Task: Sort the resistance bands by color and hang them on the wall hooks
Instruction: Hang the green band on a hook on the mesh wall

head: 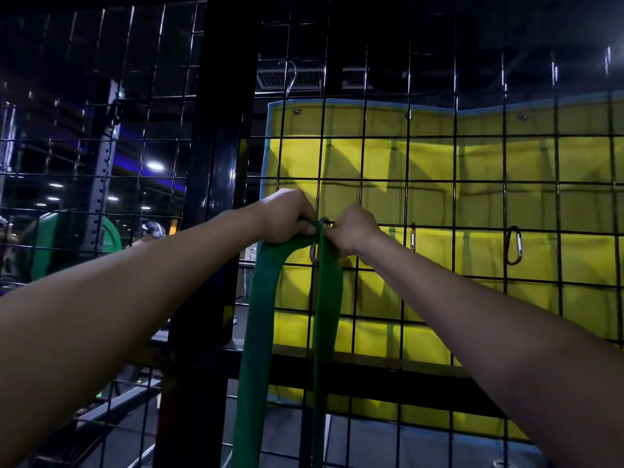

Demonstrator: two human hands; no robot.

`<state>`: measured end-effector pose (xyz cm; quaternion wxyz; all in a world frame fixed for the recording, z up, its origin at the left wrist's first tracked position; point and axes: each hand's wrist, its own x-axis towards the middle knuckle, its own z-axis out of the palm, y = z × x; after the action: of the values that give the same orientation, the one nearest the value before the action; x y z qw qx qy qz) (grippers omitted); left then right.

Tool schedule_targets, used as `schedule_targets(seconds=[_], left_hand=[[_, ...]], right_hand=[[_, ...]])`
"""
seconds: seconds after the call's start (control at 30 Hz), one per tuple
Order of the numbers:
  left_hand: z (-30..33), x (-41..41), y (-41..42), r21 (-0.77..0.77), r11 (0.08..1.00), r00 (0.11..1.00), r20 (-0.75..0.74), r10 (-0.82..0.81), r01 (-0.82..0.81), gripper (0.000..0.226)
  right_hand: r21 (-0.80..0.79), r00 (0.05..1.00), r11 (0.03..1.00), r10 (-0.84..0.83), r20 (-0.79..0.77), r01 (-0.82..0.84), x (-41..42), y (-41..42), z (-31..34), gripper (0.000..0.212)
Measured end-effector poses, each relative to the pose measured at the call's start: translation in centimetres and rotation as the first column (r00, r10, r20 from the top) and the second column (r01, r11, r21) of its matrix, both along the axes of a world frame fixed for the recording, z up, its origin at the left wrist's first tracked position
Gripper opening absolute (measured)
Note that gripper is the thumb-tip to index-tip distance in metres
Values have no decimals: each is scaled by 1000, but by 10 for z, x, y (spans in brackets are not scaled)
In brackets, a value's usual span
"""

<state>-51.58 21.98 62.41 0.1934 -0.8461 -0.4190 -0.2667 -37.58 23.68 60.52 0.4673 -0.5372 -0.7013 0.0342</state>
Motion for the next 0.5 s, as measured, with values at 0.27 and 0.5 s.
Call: schedule_targets(seconds=[0.27,0.5], left_hand=[[-16,-9,13,-15,1000,999,26,-21,21,18],[-32,-6,23,-24,999,998,42,37,-36,19]], right_hand=[[-64,994,994,84,-74,-88,2,2,1,28],[19,999,1000,11,52,-12,3,7,0,35]])
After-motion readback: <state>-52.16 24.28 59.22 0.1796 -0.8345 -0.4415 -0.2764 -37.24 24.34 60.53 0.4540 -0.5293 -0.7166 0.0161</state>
